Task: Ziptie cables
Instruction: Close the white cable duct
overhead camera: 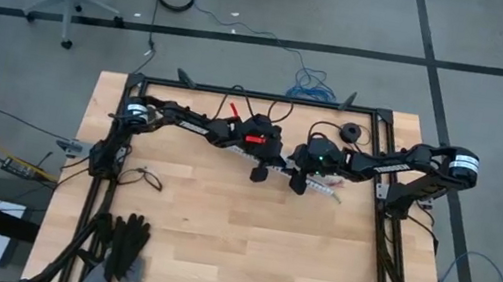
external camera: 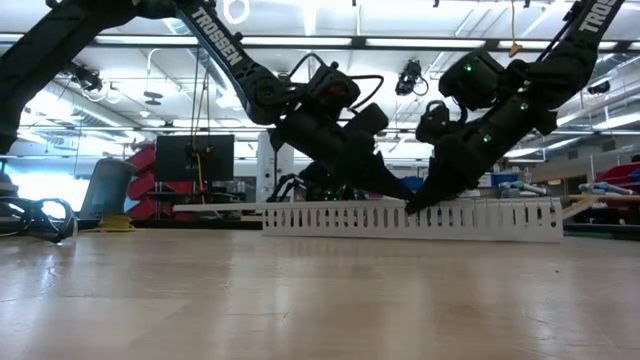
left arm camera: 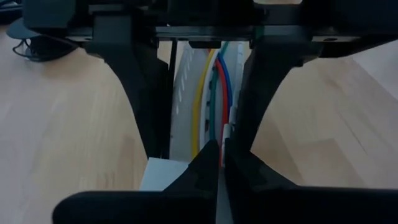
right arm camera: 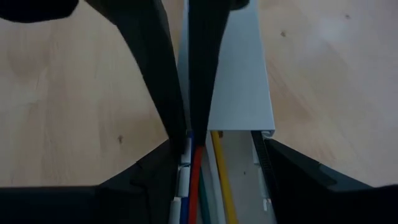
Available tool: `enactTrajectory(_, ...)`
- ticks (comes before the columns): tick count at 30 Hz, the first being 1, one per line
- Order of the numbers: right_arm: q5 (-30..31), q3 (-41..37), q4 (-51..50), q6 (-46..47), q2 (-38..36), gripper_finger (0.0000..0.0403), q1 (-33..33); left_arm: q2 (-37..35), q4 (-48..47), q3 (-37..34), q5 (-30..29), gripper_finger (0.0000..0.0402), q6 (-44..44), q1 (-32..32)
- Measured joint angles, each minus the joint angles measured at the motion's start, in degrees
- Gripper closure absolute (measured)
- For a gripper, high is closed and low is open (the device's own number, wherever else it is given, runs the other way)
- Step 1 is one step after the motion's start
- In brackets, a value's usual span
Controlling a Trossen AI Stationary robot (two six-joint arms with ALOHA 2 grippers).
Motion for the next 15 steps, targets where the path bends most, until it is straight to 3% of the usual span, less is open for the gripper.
enactTrajectory(15, -0.1, 0.1, -9.1, -2.8, -6.5, 0.0161, 0.0, -1.9, -1.0, 2.0, 0.4, 0.0402, 0.1, 0.2)
